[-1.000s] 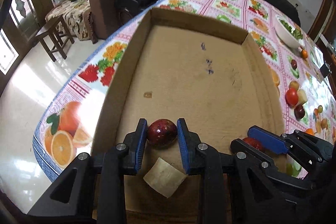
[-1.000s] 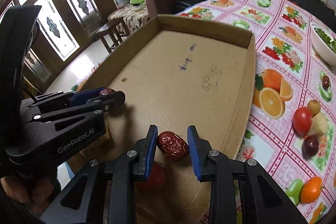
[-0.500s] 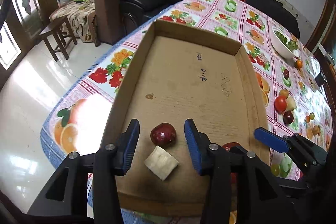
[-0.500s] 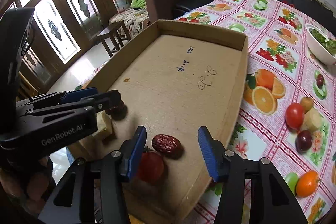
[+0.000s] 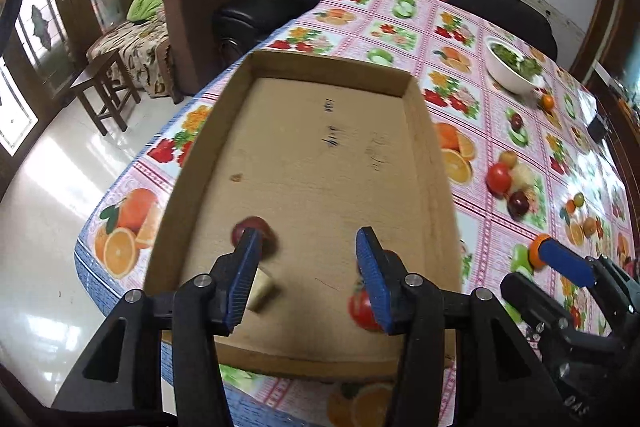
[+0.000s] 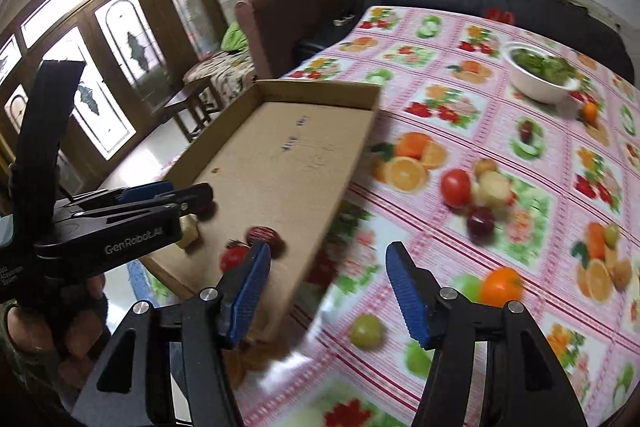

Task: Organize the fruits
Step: 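Open right tool releasing the date while left tool releases the plum into box, then move both tools back from the box toward the fruits on the table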

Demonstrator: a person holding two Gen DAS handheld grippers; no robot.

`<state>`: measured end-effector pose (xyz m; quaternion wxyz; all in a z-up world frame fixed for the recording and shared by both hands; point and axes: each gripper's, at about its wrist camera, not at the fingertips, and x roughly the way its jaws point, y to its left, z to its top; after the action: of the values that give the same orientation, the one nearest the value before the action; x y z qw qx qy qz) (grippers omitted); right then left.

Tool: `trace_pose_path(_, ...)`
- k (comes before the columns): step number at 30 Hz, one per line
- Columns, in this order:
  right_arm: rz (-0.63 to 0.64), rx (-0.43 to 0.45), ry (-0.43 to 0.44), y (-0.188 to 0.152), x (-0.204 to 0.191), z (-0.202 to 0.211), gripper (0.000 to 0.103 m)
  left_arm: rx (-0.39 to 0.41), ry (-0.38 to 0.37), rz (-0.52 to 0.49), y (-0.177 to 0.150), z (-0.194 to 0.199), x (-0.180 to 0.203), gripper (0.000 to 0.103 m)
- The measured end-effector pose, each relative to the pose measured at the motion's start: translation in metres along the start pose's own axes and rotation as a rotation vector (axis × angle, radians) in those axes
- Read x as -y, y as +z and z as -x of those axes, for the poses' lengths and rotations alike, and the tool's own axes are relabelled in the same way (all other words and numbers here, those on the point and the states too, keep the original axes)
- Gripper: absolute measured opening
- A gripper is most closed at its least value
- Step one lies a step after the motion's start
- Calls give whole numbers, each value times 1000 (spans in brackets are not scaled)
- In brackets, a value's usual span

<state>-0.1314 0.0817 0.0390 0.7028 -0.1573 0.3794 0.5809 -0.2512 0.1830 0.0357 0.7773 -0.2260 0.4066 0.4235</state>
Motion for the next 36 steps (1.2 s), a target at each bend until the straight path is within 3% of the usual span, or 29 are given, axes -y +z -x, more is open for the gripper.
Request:
trace_pose_path(16,-119,13,-395,-43,85,50,66,-12,-132,-114,-18,22,66,48)
trace_pose_path(27,-207,13,-433,-65,123,70,66,-47,-188,-206,-36,25,107,48)
trace_pose_path(36,-260,33,-380,-78,140,80,66,-100,-238,-242,-44,10,135,48)
